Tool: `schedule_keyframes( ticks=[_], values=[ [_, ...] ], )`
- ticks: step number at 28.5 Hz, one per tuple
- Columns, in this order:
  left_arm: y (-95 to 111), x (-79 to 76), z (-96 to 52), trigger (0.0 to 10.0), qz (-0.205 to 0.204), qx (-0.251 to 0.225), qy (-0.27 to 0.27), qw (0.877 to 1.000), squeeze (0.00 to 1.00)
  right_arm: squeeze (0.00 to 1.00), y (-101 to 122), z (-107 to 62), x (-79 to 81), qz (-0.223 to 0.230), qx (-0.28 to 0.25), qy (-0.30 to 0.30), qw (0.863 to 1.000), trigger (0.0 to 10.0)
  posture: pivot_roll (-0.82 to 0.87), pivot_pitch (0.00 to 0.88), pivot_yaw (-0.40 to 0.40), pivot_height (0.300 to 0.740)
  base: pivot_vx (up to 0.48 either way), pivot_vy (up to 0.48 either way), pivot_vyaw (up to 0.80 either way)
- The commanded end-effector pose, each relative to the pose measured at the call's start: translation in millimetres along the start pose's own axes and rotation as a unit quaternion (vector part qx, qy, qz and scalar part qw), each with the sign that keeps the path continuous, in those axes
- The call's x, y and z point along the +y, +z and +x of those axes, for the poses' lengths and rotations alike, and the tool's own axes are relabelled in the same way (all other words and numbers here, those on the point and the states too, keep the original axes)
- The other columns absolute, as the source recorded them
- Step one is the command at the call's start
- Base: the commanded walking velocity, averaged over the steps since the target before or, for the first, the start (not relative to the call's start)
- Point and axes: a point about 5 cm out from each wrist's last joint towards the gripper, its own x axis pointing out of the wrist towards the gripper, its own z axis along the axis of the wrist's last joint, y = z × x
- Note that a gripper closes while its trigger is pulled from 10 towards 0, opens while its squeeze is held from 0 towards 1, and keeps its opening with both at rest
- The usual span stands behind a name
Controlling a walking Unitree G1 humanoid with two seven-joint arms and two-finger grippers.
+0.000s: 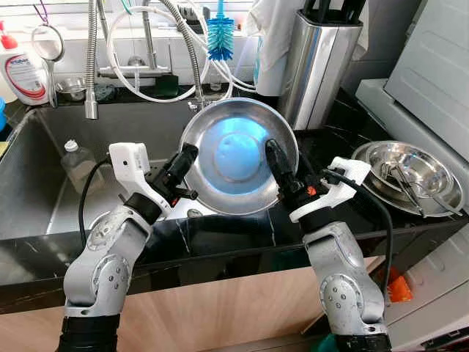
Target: Kitchen organization
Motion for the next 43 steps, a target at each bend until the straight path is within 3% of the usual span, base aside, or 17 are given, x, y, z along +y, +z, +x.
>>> schedule_keyframes(
  ticks=[1,2,10,15,17,18,19,25,34,38,39,41,42,43],
  values=[
    [-0.2,-0.9,0.9,9.0,-0.003,0.0,0.002,1.0,0.0,0.0,2.1,-2.0,0.0,-0.008,-0.004,-0.009,1.0,10.0,0.07,0.015,-0.042,0.74,0.0,0.0,0.0],
    [0.5,0.2,1.1,10.0,-0.004,-0.002,0.006,1.0,0.0,0.0,2.5,-1.9,-0.4,-0.011,-0.005,-0.012,1.0,10.0,0.07,0.015,-0.042,0.74,0.0,0.0,0.0],
    [2.5,2.5,1.3,10.0,-0.008,-0.01,0.015,1.0,0.0,0.0,8.0,-1.0,-2.5,-0.036,-0.017,-0.031,0.999,10.0,0.07,0.016,-0.041,0.74,0.0,0.0,0.0],
    [8.5,13.4,1.6,10.0,0.004,-0.033,0.062,0.998,0.0,0.0,10.5,-1.1,-1.3,-0.038,-0.024,-0.037,0.998,10.0,0.07,0.016,-0.041,0.74,0.0,0.0,0.0],
    [8.7,25.5,1.7,10.0,0.022,-0.039,0.121,0.992,0.0,0.0,7.9,-1.6,5.8,-0.028,-0.018,-0.013,0.999,10.0,0.07,0.018,-0.041,0.74,0.0,0.0,0.0],
    [8.7,25.5,1.7,10.0,0.022,-0.039,0.121,0.992,0.0,0.0,7.9,-1.6,5.8,-0.028,-0.018,-0.013,0.999,10.0,0.07,0.018,-0.041,0.74,0.0,0.0,0.0],
    [7.5,33.8,0.4,10.0,0.036,-0.04,0.162,0.985,0.0,0.0,5.3,-2.5,14.2,-0.015,-0.011,0.018,1.0,10.0,0.07,0.019,-0.04,0.74,0.0,0.0,0.0],
    [12.9,45.1,-4.8,10.0,0.086,-0.053,0.23,0.968,0.0,0.0,0.1,-7.2,31.2,0.023,0.009,0.078,0.997,10.0,0.07,0.021,-0.042,0.74,0.0,0.0,0.0],
    [18.1,68.4,-14.4,10.0,0.196,-0.032,0.314,0.928,0.0,0.0,-1.2,-10.1,28.7,0.017,0.01,0.065,0.998,10.0,0.07,0.015,-0.041,0.74,0.0,0.0,0.0],
    [17.8,84.6,-21.2,10.0,0.224,-0.014,0.362,0.905,0.0,0.0,-0.8,-16.7,29.5,0.001,0.015,0.067,0.998,10.0,0.07,0.012,-0.04,0.74,0.0,0.0,0.0],
    [17.8,84.6,-21.2,10.0,0.224,-0.014,0.362,0.905,0.0,0.0,-0.8,-16.7,29.5,0.001,0.015,0.067,0.998,10.0,0.07,0.012,-0.04,0.74,0.0,0.0,0.0],
    [10.3,95.1,-24.8,10.0,0.262,0.031,0.366,0.892,0.0,0.0,-0.8,-24.7,23.8,-0.028,0.023,0.048,0.998,10.0,0.06,0.005,-0.038,0.74,0.0,0.0,0.0],
    [10.3,95.1,-24.8,10.0,0.262,0.031,0.366,0.892,0.0,0.0,-0.8,-24.7,23.8,-0.028,0.023,0.048,0.998,10.0,0.06,0.005,-0.038,0.74,0.0,0.0,0.0],
    [6.5,96.1,-25.6,10.0,0.258,0.042,0.367,0.893,0.0,0.0,1.5,-28.8,15.4,-0.068,0.019,0.014,0.997,10.0,0.07,0.003,-0.04,0.74,0.0,0.0,0.0]
  ],
)
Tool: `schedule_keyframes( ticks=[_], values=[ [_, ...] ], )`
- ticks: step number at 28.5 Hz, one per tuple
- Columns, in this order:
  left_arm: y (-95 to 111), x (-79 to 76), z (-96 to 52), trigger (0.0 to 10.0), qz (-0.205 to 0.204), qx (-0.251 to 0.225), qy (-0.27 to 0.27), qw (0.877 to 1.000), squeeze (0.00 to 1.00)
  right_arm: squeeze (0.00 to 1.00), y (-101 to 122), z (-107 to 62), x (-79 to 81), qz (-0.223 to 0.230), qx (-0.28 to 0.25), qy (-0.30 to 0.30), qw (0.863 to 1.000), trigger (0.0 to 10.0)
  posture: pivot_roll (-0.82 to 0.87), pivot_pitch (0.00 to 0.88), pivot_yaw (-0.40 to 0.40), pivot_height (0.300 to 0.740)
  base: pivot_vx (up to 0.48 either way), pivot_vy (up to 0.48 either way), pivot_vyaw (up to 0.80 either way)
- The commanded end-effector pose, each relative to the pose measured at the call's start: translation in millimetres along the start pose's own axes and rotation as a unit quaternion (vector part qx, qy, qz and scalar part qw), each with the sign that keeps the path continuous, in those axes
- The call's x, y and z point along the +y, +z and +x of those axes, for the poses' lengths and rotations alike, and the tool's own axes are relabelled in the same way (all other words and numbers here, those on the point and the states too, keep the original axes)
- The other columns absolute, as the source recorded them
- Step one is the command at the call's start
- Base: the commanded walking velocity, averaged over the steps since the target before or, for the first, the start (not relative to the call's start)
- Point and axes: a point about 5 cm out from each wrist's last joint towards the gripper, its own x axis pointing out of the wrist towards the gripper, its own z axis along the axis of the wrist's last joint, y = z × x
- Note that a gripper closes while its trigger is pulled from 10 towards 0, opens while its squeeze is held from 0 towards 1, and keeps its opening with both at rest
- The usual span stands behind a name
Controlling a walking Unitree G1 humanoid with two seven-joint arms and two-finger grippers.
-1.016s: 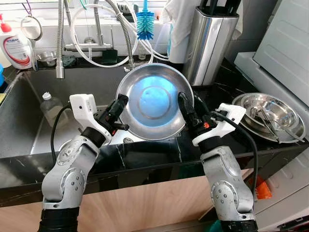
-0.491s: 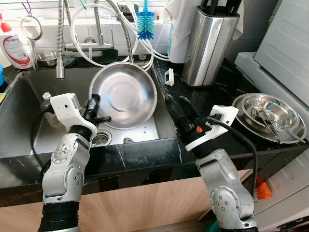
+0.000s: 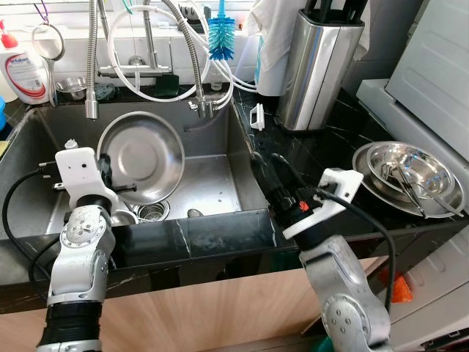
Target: Kitchen organization
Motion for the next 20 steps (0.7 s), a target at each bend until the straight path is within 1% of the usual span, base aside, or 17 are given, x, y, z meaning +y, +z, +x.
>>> schedule_keyframes(
  ticks=[1,3,4,5,6,7,8,9,10,11,12,13,14,15,20],
  values=[
    [2.8,-3.4,2.1,10.0,0.007,0.001,-0.006,1.0,0.0,0.0,8.3,-4.3,-6.1,-0.054,-0.015,-0.036,0.998,10.0,0.07,0.0,-0.041,0.74,0.0,0.0,0.0],
    [-0.2,-2.9,1.9,10.0,0.004,0.009,-0.003,1.0,0.0,0.0,11.4,-8.2,-12.4,-0.092,-0.021,-0.063,0.994,10.0,0.07,0.0,-0.043,0.74,0.0,0.0,0.0],
    [-1.7,-2.5,2.0,10.0,0.0,0.012,0.0,1.0,0.0,0.0,12.8,-10.4,-15.0,-0.098,-0.024,-0.074,0.992,10.0,0.06,0.0,-0.043,0.74,0.0,0.0,0.0],
    [-4.8,-1.7,2.2,10.0,-0.006,0.019,0.002,1.0,0.0,0.0,15.3,-15.4,-22.9,-0.119,-0.026,-0.107,0.987,10.0,0.06,0.0,-0.044,0.74,0.0,0.0,0.0],
    [-6.7,-1.5,2.3,10.0,-0.007,0.022,0.001,1.0,0.0,0.0,15.8,-19.2,-29.1,-0.147,-0.02,-0.127,0.981,10.0,0.07,0.0,-0.046,0.74,0.0,0.0,0.0],
    [-7.6,-1.9,2.2,10.0,-0.009,0.024,-0.002,1.0,0.0,0.0,15.4,-22.2,-34.3,-0.164,-0.017,-0.138,0.977,10.0,0.07,0.0,-0.045,0.74,0.0,0.0,0.0],
    [-7.8,-2.1,2.2,10.0,-0.009,0.024,-0.002,1.0,0.0,0.0,15.2,-22.8,-35.3,-0.167,-0.017,-0.141,0.976,10.0,0.07,0.0,-0.045,0.74,0.0,0.0,0.0],
    [-8.2,-3.9,1.7,10.0,-0.007,0.023,-0.012,1.0,0.0,0.0,15.3,-25.5,-40.6,-0.171,-0.019,-0.158,0.972,10.0,0.07,0.0,-0.045,0.74,0.0,0.0,0.0],
    [-8.9,-6.7,1.0,10.0,-0.008,0.02,-0.025,0.999,0.0,0.0,15.3,-28.0,-44.6,-0.203,-0.021,-0.167,0.964,10.0,0.06,0.0,-0.043,0.74,0.0,0.0,0.0],
    [-9.2,-7.6,0.7,10.0,-0.009,0.019,-0.029,0.999,0.0,0.0,15.2,-28.7,-45.2,-0.22,-0.022,-0.168,0.961,10.0,0.06,0.0,-0.043,0.74,0.0,0.0,0.0],
    [-9.9,-10.3,-0.3,10.0,0.002,0.014,-0.038,0.999,0.0,0.0,13.2,-30.3,-46.7,-0.239,-0.023,-0.171,0.956,10.0,0.07,0.0,-0.043,0.74,0.0,0.0,0.0],
    [-13.2,-15.6,-2.6,10.0,0.018,0.014,-0.053,0.998,0.0,0.0,9.2,-32.9,-49.8,-0.244,-0.025,-0.186,0.951,10.0,0.07,0.0,-0.043,0.74,0.0,0.0,0.0],
    [-14.1,-16.8,-3.2,10.0,0.021,0.014,-0.056,0.998,0.0,0.0,8.2,-33.6,-50.3,-0.245,-0.027,-0.19,0.95,10.0,0.07,0.0,-0.043,0.74,0.0,0.0,0.0],
    [-16.1,-17.8,-3.4,10.0,0.013,0.019,-0.055,0.998,0.0,0.0,5.9,-34.0,-50.6,-0.251,-0.023,-0.191,0.949,10.0,0.07,0.0,-0.042,0.74,0.0,0.0,0.0],
    [-15.6,-16.9,0.1,10.0,0.017,0.022,-0.05,0.998,0.0,0.0,2.7,-34.1,-49.9,-0.256,-0.019,-0.188,0.948,10.0,0.06,0.0,-0.039,0.74,0.0,0.0,0.0]
  ],
)
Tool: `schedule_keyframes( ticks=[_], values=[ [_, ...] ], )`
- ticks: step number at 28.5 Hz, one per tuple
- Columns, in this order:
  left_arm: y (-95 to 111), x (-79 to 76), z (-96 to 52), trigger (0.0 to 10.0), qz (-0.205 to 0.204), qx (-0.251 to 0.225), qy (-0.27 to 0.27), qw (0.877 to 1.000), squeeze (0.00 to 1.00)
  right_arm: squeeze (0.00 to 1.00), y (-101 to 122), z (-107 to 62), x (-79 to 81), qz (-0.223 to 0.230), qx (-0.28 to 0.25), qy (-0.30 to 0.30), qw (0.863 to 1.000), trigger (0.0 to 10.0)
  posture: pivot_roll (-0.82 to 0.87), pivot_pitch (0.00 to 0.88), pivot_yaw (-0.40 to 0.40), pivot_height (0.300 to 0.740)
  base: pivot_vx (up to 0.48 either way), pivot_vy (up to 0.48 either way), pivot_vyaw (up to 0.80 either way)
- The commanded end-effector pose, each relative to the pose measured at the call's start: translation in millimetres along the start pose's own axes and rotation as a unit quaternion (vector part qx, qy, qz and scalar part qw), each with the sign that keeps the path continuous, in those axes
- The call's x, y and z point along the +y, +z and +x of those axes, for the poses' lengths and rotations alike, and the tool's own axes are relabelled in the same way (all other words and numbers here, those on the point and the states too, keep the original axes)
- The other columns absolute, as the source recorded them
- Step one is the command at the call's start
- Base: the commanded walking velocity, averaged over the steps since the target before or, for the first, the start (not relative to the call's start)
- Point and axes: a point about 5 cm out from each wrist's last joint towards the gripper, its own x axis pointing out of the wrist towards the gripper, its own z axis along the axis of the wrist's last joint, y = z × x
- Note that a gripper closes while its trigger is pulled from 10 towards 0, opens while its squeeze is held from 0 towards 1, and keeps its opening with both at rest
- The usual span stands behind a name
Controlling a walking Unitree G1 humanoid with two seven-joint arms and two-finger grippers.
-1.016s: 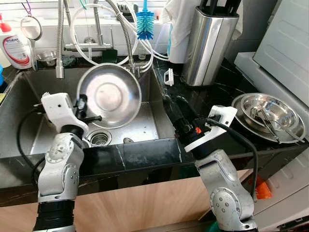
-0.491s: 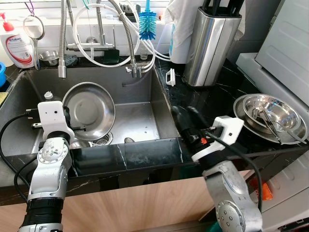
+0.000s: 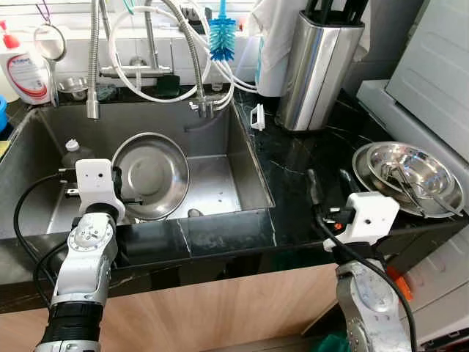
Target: Kitchen organization
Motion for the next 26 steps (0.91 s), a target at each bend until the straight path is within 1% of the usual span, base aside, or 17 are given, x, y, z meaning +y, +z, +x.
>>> schedule_keyframes(
  ticks=[1,4,8,11,14,18,19,26],
  values=[
    [-2.7,-0.1,3.8,10.0,0.015,0.011,0.003,1.0,0.0,0.0,-2.4,-0.9,0.5,-0.004,0.003,0.001,1.0,10.0,0.06,0.0,-0.039,0.74,0.0,0.0,0.0],
    [-2.6,1.1,10.7,10.0,0.04,0.034,0.001,0.999,0.0,0.0,-5.4,-1.8,3.4,-0.005,0.001,0.004,1.0,10.0,0.07,0.0,-0.035,0.74,0.0,0.0,0.0],
    [-4.0,3.4,15.4,10.0,0.048,0.056,0.001,0.997,0.0,0.0,-6.5,-2.8,7.1,-0.01,0.0,0.009,1.0,10.0,0.06,0.001,-0.028,0.74,0.0,0.0,0.0],
    [-4.1,3.9,17.8,10.0,0.05,0.062,-0.003,0.997,0.0,0.0,-6.4,-2.9,8.9,-0.009,0.0,0.013,1.0,10.0,0.06,0.003,-0.026,0.74,0.0,0.0,0.0],
    [-4.5,2.2,20.2,10.0,0.04,0.072,-0.009,0.997,0.0,0.0,-6.7,-2.8,10.0,-0.01,0.002,0.017,1.0,10.0,0.06,0.004,-0.025,0.74,0.0,0.0,0.0],
    [-5.6,-1.3,20.7,10.0,0.039,0.081,-0.017,0.996,0.0,0.0,-7.2,-2.8,10.4,-0.011,-0.001,0.019,1.0,10.0,0.06,0.005,-0.025,0.74,0.0,0.0,0.0],
    [-7.7,-2.4,19.9,10.0,0.038,0.086,-0.018,0.995,1.0,0.0,-7.4,-2.8,10.1,-0.012,-0.001,0.019,1.0,10.0,0.06,0.01,-0.024,0.74,0.0,0.0,0.0],
    [-10.5,-3.6,17.7,10.0,0.036,0.093,-0.023,0.995,1.0,0.0,-6.5,-1.8,9.8,-0.01,-0.002,0.017,1.0,10.0,0.06,0.015,-0.025,0.74,0.0,0.0,0.0]
  ],
)
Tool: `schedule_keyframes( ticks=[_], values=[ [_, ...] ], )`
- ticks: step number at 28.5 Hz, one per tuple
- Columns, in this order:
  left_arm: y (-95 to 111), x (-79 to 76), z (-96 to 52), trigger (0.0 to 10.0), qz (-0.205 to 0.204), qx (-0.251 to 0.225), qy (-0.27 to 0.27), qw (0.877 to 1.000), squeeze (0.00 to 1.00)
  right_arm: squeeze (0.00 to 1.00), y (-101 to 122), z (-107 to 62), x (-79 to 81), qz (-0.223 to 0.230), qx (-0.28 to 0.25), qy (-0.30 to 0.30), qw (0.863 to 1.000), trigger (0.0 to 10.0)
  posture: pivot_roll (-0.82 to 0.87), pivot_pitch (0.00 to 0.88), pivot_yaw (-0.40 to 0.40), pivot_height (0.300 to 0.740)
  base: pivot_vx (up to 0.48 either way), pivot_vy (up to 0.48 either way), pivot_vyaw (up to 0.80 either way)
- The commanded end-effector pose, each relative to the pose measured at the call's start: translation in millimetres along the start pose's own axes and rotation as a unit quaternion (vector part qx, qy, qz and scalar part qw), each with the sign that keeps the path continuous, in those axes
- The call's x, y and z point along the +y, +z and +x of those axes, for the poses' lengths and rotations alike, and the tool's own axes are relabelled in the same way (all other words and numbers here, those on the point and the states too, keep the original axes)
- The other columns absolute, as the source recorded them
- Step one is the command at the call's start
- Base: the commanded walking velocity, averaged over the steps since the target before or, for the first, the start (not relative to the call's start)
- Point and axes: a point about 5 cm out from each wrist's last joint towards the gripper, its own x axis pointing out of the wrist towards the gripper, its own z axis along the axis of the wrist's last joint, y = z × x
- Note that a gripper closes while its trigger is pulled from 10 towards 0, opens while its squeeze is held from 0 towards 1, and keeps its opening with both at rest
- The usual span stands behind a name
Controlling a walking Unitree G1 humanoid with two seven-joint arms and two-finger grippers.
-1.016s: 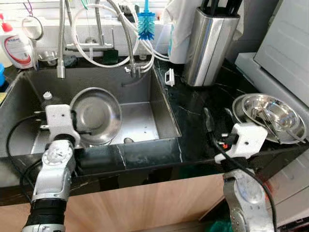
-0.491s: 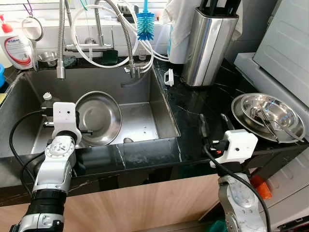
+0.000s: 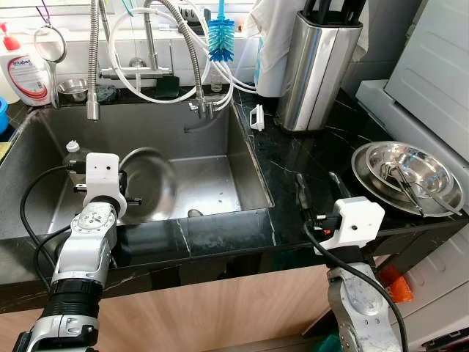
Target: Kitchen organization
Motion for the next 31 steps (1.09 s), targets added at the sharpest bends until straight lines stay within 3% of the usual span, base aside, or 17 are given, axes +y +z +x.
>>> schedule_keyframes(
  ticks=[1,18,22,23,29,31],
  values=[
    [-6.4,-2.8,-1.1,10.0,0.003,0.018,-0.006,1.0,1.0,0.0,-1.9,-0.3,-1.1,-0.002,0.004,-0.001,1.0,10.0,0.06,0.015,-0.025,0.74,0.0,0.0,0.0],
    [-6.1,-8.2,-3.2,10.0,-0.015,0.023,-0.039,0.999,1.0,0.0,-3.2,1.7,1.3,0.003,0.011,0.01,1.0,10.0,0.06,0.021,-0.026,0.74,0.0,0.0,0.0],
    [-2.7,-8.6,-3.4,10.0,-0.015,0.006,-0.037,0.999,1.0,0.0,-3.1,2.1,1.1,0.002,0.011,0.01,1.0,10.0,0.06,0.021,-0.026,0.74,0.0,0.0,0.0],
    [3.0,-9.9,-4.9,10.0,-0.015,-0.022,-0.037,0.999,0.0,0.0,-2.9,2.1,0.1,-0.003,0.012,0.007,1.0,10.0,0.06,0.02,-0.025,0.74,0.0,0.0,0.0],
    [3.0,-9.9,-4.9,10.0,-0.015,-0.022,-0.037,0.999,0.0,0.0,-2.9,2.1,0.1,-0.003,0.012,0.007,1.0,10.0,0.06,0.02,-0.025,0.74,0.0,0.0,0.0],
    [28.2,-6.4,-15.3,10.0,-0.041,-0.124,-0.019,0.991,0.0,0.0,7.0,6.4,-3.0,-0.012,0.009,-0.008,1.0,10.0,0.05,0.023,-0.026,0.74,0.0,0.0,0.0]
  ],
)
